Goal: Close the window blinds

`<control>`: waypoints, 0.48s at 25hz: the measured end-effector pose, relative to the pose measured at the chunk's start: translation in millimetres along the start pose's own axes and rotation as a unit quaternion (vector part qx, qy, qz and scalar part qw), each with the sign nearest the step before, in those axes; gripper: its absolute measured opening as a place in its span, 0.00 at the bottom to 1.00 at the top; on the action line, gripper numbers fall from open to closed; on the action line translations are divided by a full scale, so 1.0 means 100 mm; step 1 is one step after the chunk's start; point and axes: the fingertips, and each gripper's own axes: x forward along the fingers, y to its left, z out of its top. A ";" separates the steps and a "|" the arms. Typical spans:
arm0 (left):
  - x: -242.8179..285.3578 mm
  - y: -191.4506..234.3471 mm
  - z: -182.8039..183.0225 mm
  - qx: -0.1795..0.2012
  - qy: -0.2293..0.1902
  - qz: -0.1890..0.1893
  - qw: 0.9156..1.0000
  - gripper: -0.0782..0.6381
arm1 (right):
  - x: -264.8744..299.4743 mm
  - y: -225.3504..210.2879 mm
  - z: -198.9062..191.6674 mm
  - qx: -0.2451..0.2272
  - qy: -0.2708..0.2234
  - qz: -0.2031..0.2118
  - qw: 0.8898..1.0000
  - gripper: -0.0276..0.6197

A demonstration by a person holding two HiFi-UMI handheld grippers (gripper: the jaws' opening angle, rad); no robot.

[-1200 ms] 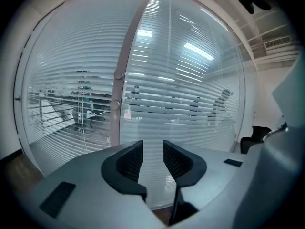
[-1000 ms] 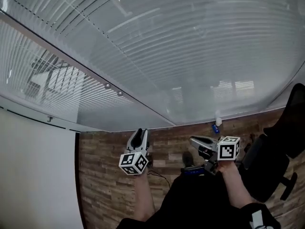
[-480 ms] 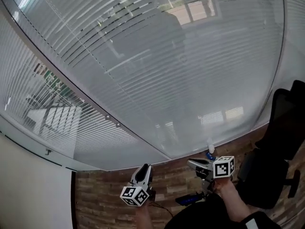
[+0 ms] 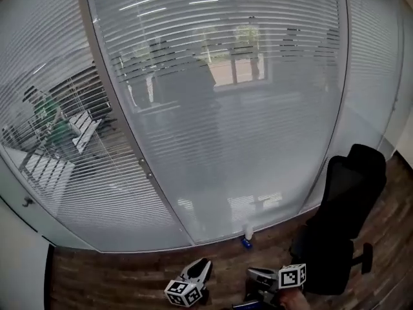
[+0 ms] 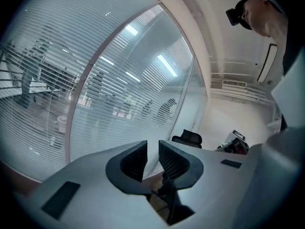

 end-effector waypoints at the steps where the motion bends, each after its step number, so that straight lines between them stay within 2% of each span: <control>1: -0.05 -0.05 -0.02 -0.003 -0.002 -0.004 1.000 0.23 | -0.04 0.07 -0.02 -0.010 0.002 -0.002 1.000 0.11; 3: -0.22 -0.10 0.02 -0.006 -0.007 -0.005 1.000 0.23 | 0.00 0.32 -0.02 -0.038 0.006 0.011 0.999 0.11; 6: -0.50 -0.21 0.08 -0.005 -0.016 0.017 1.000 0.23 | 0.14 0.67 -0.05 -0.067 0.039 0.052 0.996 0.11; 9: -0.54 -0.41 0.10 0.018 -0.017 0.041 0.999 0.22 | 0.04 0.61 -0.11 -0.067 0.062 0.068 0.993 0.11; 12: -0.70 -0.65 -0.04 0.017 -0.005 0.067 0.998 0.21 | -0.17 0.66 -0.33 -0.061 0.081 0.088 0.991 0.11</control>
